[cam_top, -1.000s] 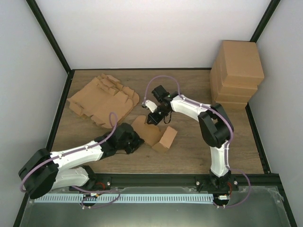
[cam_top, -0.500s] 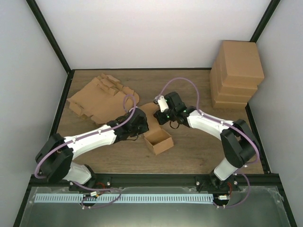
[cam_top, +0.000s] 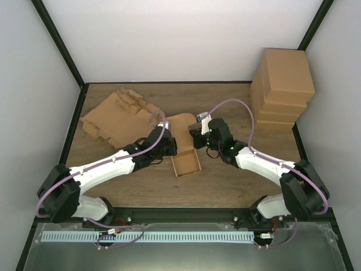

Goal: Fold the paper box

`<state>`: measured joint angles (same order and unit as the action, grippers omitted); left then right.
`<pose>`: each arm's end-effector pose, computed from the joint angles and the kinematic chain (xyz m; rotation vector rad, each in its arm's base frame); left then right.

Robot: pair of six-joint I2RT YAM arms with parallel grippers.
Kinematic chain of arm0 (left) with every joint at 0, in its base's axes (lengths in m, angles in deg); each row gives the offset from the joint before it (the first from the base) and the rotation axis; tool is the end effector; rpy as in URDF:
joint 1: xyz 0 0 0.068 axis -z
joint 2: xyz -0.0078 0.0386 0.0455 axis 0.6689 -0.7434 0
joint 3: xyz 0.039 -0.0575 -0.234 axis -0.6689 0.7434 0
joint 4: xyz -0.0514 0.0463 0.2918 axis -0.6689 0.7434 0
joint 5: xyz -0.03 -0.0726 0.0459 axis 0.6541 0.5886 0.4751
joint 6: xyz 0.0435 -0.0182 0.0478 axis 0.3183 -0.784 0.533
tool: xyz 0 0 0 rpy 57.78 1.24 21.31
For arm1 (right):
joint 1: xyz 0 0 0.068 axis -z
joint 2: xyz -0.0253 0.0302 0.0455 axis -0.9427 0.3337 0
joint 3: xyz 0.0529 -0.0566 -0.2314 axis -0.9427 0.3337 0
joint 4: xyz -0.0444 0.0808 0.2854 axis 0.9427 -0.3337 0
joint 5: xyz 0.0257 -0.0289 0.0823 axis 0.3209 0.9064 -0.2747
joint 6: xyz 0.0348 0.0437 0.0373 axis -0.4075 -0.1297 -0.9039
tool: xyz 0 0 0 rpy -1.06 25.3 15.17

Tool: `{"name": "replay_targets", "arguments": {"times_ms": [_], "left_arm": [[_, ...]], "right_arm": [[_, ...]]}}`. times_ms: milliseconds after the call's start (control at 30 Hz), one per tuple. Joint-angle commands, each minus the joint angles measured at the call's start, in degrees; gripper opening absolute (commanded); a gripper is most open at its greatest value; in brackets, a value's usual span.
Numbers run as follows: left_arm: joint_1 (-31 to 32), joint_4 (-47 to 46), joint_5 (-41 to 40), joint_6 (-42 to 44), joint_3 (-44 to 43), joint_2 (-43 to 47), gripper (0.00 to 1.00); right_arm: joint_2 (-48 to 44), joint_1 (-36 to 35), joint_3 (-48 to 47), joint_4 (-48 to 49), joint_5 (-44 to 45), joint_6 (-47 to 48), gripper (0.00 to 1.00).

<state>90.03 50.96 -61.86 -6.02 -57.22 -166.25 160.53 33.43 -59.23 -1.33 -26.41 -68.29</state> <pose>0.2382 -0.2522 0.1705 0.0473 2.3668 -0.6153 0.2804 0.2197 0.1667 -0.4614 2.0882 0.6756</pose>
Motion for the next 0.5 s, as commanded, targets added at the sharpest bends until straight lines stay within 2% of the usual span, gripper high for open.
{"name": "replay_targets", "arguments": {"times_ms": [0, 200, 267, 333, 467], "left_arm": [[1.04, -5.2, -0.14, 3.54, 0.41, 0.0, 0.04], [1.27, -5.81, -0.12, 2.83, 0.88, -1.72, 0.04], [1.0, -5.23, -0.07, 2.37, 0.45, -2.84, 0.07], [0.27, -4.11, 2.07, 2.02, -0.42, -4.98, 0.12], [-1.78, -2.34, 5.98, 0.76, -1.06, -9.81, 0.14]], "right_arm": [[-1.38, -1.72, 2.61, 6.0, 1.96, -3.45, 0.02], [0.44, -2.99, 3.42, 6.51, 2.25, -4.82, 0.04], [1.47, -3.0, 3.01, 6.28, 2.35, -4.89, 0.06], [3.05, -2.99, 2.0, 5.53, 2.15, -4.54, 0.08], [6.59, -3.0, -0.34, 3.24, 0.44, -4.02, 0.09]]}}
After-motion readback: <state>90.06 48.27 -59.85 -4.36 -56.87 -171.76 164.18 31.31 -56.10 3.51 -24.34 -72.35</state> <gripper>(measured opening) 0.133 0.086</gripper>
